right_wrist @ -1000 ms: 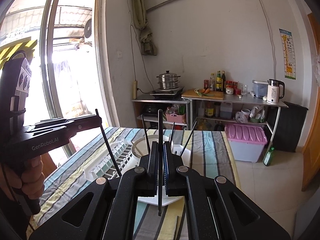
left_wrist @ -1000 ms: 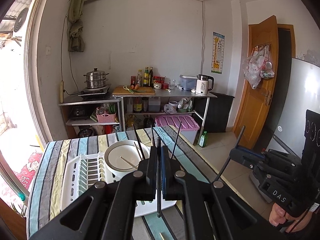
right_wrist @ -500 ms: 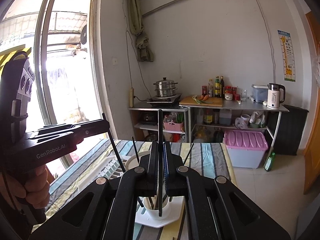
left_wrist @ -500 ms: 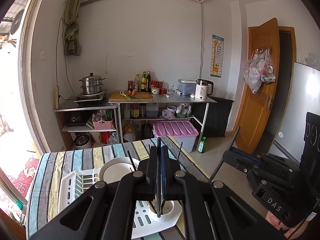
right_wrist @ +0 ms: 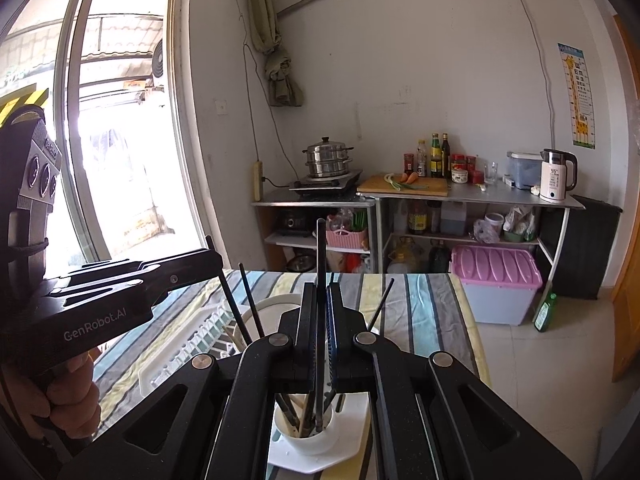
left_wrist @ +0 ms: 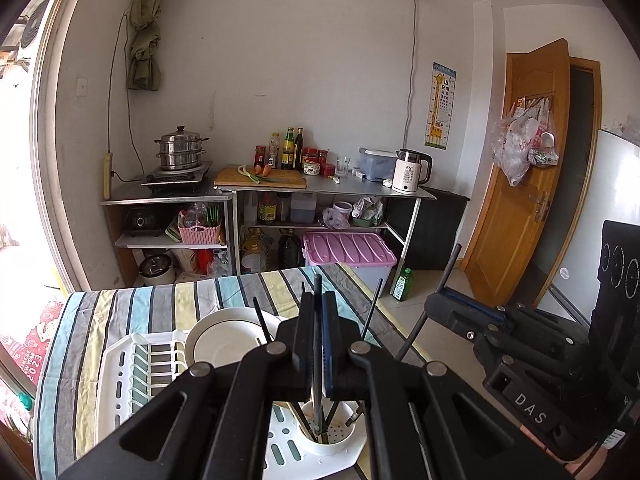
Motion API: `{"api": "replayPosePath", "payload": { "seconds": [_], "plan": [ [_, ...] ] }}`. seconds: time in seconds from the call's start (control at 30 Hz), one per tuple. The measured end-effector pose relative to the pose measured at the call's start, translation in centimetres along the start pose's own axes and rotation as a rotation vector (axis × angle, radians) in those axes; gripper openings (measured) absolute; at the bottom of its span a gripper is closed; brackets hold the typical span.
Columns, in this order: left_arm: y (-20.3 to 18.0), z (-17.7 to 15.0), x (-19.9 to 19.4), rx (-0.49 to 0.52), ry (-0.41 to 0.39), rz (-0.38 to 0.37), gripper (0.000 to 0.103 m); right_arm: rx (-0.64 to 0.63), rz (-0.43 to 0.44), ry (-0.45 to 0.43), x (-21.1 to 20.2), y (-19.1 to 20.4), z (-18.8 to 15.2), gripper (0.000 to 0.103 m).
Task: Organize utensils
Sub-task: 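Lower both chopsticks into the white cup and open both tools, then raise both open tools up away from the cup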
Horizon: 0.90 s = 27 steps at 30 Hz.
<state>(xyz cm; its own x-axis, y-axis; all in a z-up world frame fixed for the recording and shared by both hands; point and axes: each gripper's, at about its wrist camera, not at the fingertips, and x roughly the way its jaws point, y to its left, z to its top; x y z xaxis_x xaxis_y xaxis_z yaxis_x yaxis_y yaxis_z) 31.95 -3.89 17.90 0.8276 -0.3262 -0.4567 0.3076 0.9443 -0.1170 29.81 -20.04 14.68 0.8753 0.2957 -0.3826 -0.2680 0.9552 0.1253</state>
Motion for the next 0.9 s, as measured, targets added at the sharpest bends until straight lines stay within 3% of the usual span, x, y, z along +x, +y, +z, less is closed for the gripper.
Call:
{"api": "replayPosePath", "payload": {
  "seconds": [0.37,0.9],
  "plan": [
    [2.0,-2.1,2.7,-0.039,0.07,0.029,0.004,0.043,-0.018,0.08,3.5,-2.2,-1.8,0.004],
    [3.1,-2.4,3.1,-0.05,0.061,0.1,0.005,0.057,-0.025,0.104,3.7,-3.5,-2.0,0.006]
  ]
}}
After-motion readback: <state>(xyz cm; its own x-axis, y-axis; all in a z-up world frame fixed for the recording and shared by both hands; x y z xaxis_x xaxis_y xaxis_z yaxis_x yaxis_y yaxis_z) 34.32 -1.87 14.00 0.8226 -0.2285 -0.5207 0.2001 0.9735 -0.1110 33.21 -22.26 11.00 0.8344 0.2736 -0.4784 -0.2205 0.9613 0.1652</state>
